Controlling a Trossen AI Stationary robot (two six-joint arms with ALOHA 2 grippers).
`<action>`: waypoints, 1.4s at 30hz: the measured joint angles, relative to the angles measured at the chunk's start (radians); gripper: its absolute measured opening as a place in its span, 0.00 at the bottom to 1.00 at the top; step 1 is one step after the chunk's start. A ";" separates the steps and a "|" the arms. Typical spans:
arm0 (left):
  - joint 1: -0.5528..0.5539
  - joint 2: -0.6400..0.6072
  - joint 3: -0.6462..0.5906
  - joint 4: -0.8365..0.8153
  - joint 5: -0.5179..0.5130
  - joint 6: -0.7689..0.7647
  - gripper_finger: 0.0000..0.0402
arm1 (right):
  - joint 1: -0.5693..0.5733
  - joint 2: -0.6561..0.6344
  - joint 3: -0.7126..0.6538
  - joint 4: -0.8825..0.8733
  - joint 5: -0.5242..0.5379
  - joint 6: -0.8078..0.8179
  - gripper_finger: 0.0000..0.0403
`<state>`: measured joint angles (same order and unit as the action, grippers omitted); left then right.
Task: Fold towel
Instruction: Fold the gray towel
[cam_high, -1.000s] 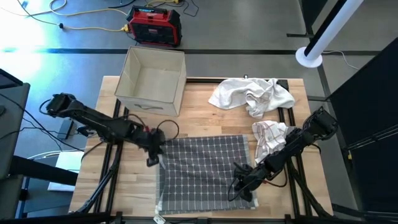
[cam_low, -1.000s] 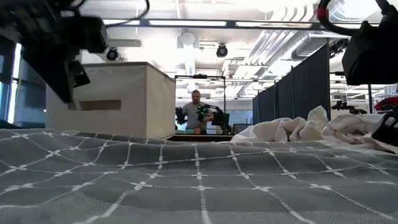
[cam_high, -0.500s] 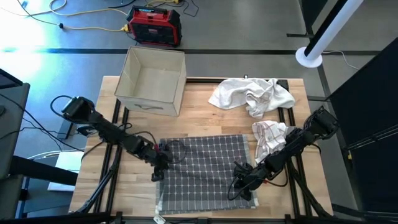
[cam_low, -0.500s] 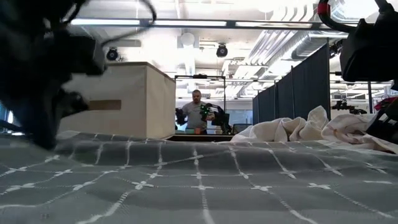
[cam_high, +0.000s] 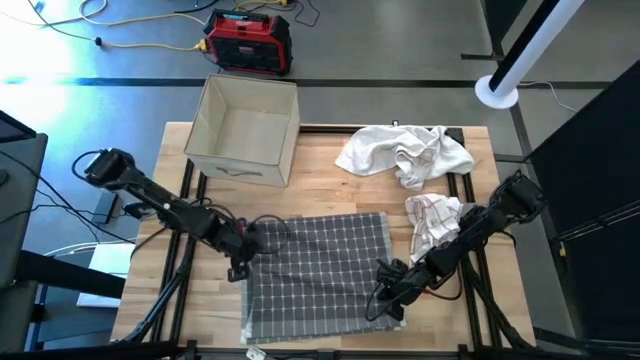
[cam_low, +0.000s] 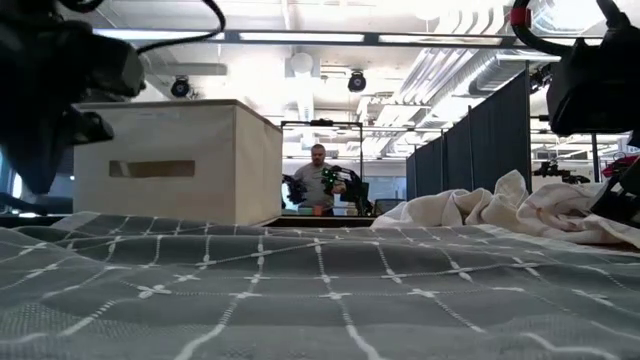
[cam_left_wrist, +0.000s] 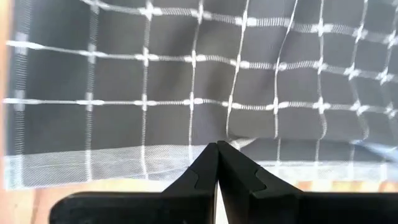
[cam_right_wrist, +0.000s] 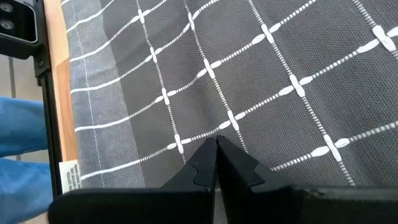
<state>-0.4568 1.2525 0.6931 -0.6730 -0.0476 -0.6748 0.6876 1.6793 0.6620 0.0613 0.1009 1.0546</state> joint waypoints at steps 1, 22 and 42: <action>0.000 -0.011 0.000 0.003 -0.003 -0.021 0.00 | 0.000 -0.009 -0.001 -0.003 -0.002 -0.002 0.00; 0.258 -0.109 0.189 -0.147 -0.110 0.146 0.08 | -0.372 -0.516 0.238 -0.953 0.060 -0.482 0.01; 0.356 -0.105 0.091 -0.067 -0.117 0.356 0.41 | -0.802 -0.208 0.238 -0.774 -0.151 -1.056 0.67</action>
<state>-0.1007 1.1477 0.7841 -0.7396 -0.1642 -0.3185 -0.1146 1.4716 0.9005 -0.7123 -0.0496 -0.0017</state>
